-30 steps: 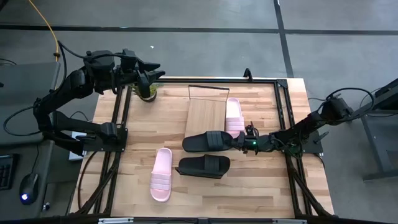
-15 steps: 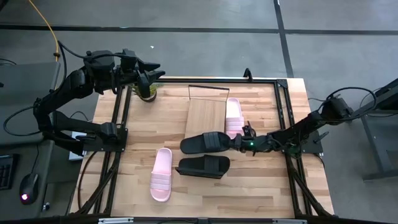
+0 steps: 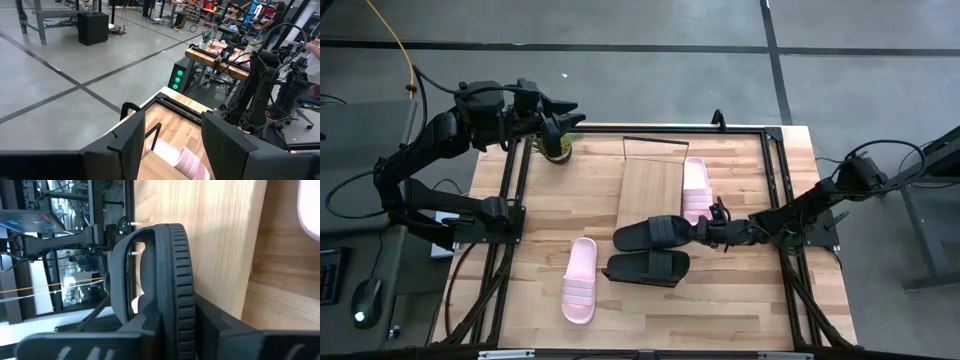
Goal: Pick and place slides into the shelf
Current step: Put the black slide on the shelf
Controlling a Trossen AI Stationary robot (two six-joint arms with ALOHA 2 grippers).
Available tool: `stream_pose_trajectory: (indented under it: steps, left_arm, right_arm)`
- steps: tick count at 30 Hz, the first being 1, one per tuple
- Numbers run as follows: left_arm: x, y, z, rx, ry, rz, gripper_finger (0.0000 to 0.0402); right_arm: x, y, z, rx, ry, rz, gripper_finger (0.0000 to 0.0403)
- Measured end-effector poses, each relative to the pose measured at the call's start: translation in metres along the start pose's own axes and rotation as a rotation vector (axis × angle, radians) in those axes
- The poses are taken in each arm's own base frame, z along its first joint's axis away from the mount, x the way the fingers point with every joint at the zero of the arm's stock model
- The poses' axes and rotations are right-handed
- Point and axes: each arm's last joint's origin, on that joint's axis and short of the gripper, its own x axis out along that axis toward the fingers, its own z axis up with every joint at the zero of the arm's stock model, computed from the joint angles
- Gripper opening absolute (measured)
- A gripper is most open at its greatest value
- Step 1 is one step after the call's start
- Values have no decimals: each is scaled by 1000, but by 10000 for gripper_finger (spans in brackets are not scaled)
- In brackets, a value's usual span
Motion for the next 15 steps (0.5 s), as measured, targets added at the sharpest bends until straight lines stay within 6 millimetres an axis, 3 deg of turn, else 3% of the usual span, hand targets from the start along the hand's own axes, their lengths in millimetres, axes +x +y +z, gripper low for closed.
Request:
stream_pose_trajectory:
  steps: [15]
  left_arm:
    - [0, 0, 0, -1, 0, 0, 179]
  right_arm:
    - [0, -2, 0, 21, 4, -23, 206]
